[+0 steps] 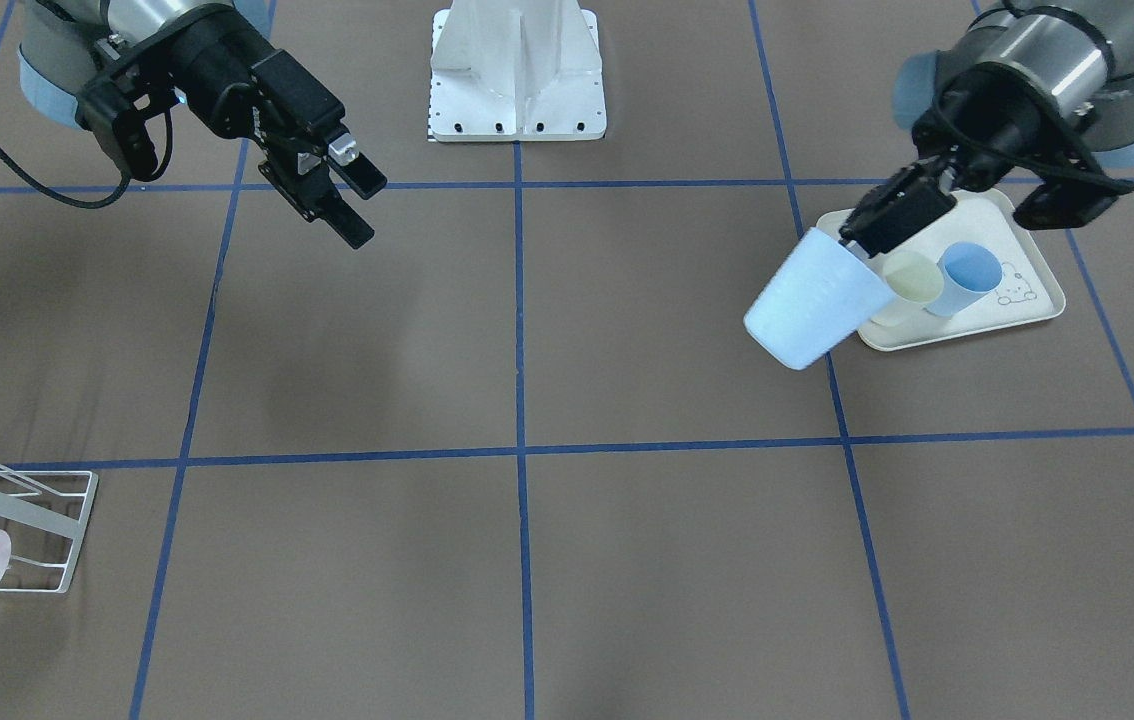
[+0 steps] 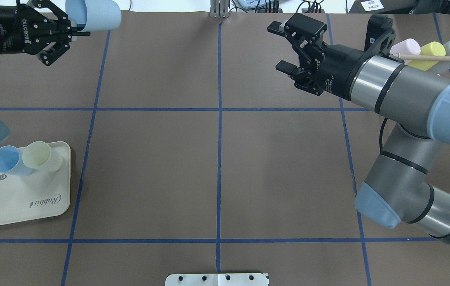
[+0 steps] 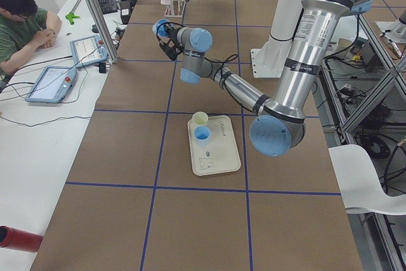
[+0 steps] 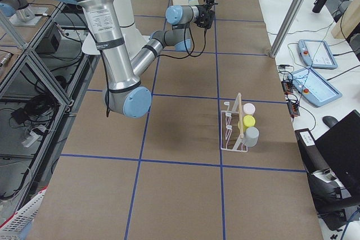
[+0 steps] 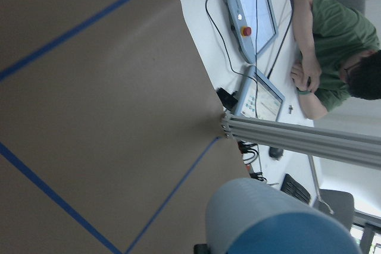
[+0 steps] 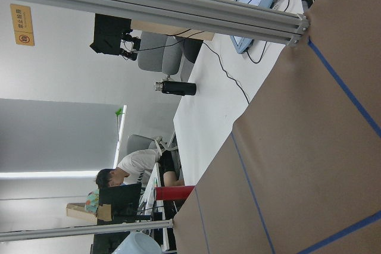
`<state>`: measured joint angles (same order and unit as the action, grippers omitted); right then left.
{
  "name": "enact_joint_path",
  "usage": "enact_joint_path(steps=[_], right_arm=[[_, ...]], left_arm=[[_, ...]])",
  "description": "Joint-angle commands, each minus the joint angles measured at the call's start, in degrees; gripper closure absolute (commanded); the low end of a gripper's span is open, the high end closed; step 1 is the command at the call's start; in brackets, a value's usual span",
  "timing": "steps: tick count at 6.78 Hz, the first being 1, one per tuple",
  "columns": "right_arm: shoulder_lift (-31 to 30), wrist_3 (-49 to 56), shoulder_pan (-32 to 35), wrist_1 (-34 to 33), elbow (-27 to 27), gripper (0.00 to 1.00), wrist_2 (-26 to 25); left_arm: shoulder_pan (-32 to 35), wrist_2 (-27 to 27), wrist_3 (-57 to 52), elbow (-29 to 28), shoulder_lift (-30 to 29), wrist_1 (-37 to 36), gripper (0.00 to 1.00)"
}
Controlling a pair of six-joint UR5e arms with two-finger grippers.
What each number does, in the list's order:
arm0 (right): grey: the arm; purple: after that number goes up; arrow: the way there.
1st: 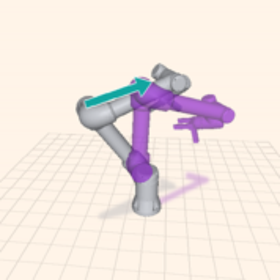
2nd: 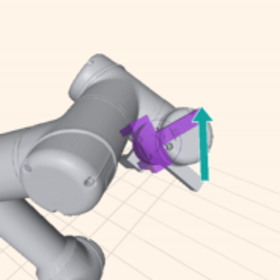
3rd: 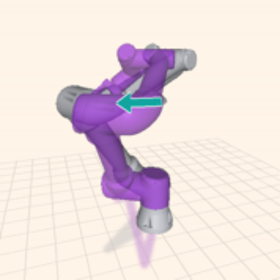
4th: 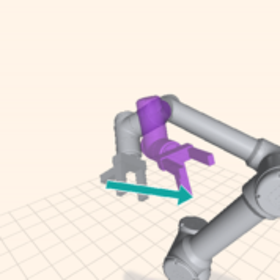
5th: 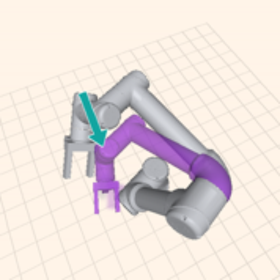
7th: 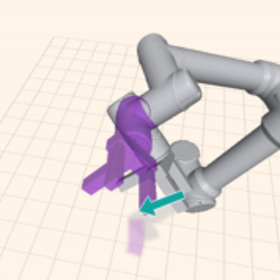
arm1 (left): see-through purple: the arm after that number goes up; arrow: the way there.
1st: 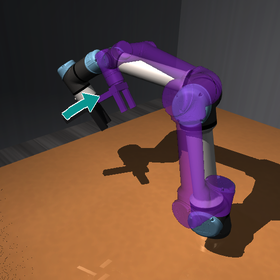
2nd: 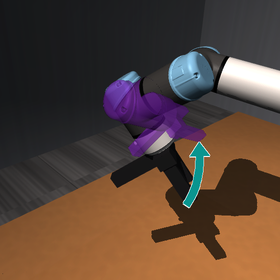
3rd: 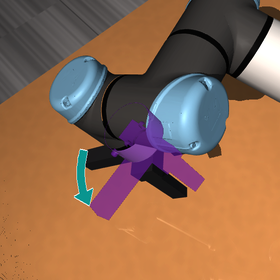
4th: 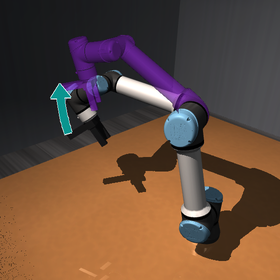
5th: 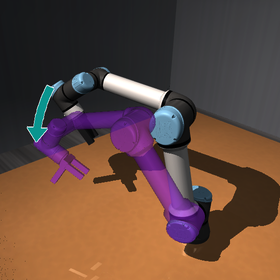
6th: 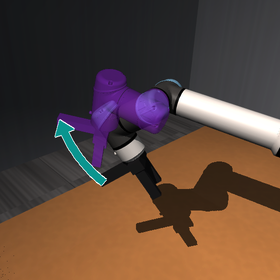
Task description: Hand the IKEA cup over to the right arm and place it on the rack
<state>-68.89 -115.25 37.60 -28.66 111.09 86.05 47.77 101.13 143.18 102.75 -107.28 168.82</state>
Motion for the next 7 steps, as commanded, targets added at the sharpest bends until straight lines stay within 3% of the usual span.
enact_joint_path(steps=[1, 3, 5, 7], right_arm=[[1.7, -1.8, -1.2, 0.2, 0.0, 0.00, 0.0], [1.9, -3.7, -1.7, 0.4, 0.1, 0.00, 0.1], [3.0, -4.2, -2.2, 0.4, 0.0, 0.00, 0.1], [3.0, -4.2, -2.3, 0.4, -0.3, 0.00, 0.1]], left_arm=[[-15.7, -18.3, 1.7, -2.2, -3.6, 10.4, 1.00], [-17.6, -19.3, 1.7, -5.9, -10.3, 10.4, 1.00], [-20.5, -23.5, 1.7, -7.8, -14.1, 10.5, 1.00], [-20.7, -24.3, 1.8, -9.0, -15.5, 10.6, 1.00]])
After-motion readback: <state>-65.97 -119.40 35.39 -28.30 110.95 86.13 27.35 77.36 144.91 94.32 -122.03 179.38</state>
